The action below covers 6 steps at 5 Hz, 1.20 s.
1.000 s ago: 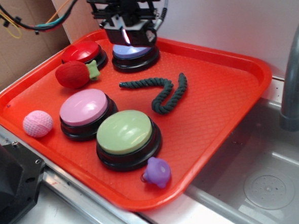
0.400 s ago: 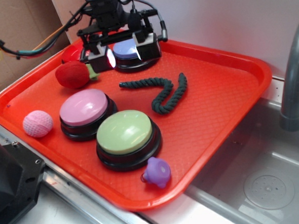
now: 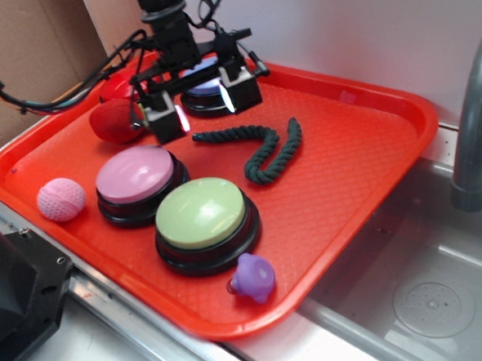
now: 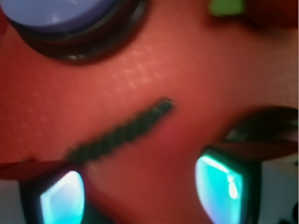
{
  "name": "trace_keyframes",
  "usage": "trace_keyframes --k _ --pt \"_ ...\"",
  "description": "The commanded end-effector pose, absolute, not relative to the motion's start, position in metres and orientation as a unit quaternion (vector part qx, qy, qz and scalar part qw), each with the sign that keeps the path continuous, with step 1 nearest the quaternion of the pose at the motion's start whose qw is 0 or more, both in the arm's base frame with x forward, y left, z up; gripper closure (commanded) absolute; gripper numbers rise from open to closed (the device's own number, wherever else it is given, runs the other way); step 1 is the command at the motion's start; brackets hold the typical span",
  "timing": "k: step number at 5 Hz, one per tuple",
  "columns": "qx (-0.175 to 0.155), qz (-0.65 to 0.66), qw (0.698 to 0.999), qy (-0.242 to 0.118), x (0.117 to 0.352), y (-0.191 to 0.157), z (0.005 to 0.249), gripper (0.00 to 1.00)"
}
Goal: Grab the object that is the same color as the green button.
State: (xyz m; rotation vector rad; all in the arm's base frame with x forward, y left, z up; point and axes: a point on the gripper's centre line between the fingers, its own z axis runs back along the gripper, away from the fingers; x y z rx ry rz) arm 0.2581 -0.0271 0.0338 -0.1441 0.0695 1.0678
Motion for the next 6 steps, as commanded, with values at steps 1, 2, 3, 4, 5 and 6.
trace_keyframes --k 1,2,3,4,5,6 --pt "-0.065 0.457 0.887 0.003 0.268 -0.052 0.025 0.00" --pt "-0.073 0.440 0.895 -0.009 0.274 -0.054 0.027 0.00" --pt "-0.083 0.416 0.904 -0.058 0.273 -0.050 0.061 0.00" --pt "-0.092 0.409 0.905 -0.069 0.273 -0.047 0.070 0.00" --pt "-0.088 0.397 0.911 -0.072 0.272 -0.045 0.072 0.00" --pt "-0.078 0.382 0.919 -0.064 0.274 -0.044 0.072 0.00"
